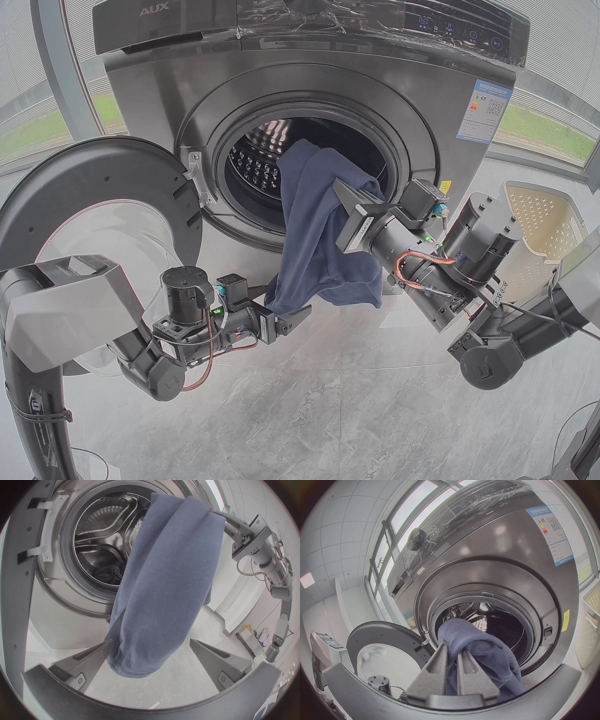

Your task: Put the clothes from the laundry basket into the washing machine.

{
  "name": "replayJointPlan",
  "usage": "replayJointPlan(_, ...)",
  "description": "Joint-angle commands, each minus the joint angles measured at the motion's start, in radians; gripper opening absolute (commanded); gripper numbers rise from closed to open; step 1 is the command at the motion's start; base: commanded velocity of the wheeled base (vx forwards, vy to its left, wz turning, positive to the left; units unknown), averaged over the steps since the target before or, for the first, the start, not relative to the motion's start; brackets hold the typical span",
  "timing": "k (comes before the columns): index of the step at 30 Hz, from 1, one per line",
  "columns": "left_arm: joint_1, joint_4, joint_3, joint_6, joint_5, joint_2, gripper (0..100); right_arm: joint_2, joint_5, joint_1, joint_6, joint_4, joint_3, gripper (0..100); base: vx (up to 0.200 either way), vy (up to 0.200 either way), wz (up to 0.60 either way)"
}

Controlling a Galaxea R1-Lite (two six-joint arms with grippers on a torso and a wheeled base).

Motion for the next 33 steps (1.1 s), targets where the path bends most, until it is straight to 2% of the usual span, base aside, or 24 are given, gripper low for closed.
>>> replayJointPlan(1, -0.014, -0.001, -0.024, 0.000, 0.012, 0.032, 100, 0.000, 0.000, 0.000, 0.001, -0.001, 0.001, 0, 0.000, 0.000, 0.00)
replayJointPlan(3, -0.014, -0.001, -0.029, 0.000, 0.016, 0.038, 100, 0.000, 0.000, 0.000, 0.001, -0.001, 0.001, 0, 0.000, 0.000, 0.00)
replayJointPlan(4, -0.015, -0.007, -0.038, 0.000, 0.019, 0.048, 0, 0.000, 0.000, 0.000, 0.001, -0.001, 0.001, 0, 0.000, 0.000, 0.00)
replayJointPlan(11, -0.022, -0.042, -0.062, -0.002, 0.045, 0.068, 0, 0.002, 0.000, -0.002, 0.002, -0.001, 0.001, 0, 0.000, 0.000, 0.00)
replayJointPlan(21, -0.057, -0.148, 0.059, -0.002, 0.058, 0.021, 0, 0.009, -0.001, -0.009, 0.004, -0.001, 0.002, 0, 0.000, 0.000, 0.00)
replayJointPlan(27, -0.087, -0.195, 0.231, 0.001, 0.043, -0.160, 0, 0.009, 0.002, -0.011, 0.004, -0.002, 0.039, 0, 0.000, 0.000, 0.00)
replayJointPlan(33, -0.135, -0.240, 0.367, 0.001, 0.014, -0.248, 0, 0.011, 0.012, -0.008, 0.004, -0.045, 0.107, 0, 0.000, 0.000, 0.00)
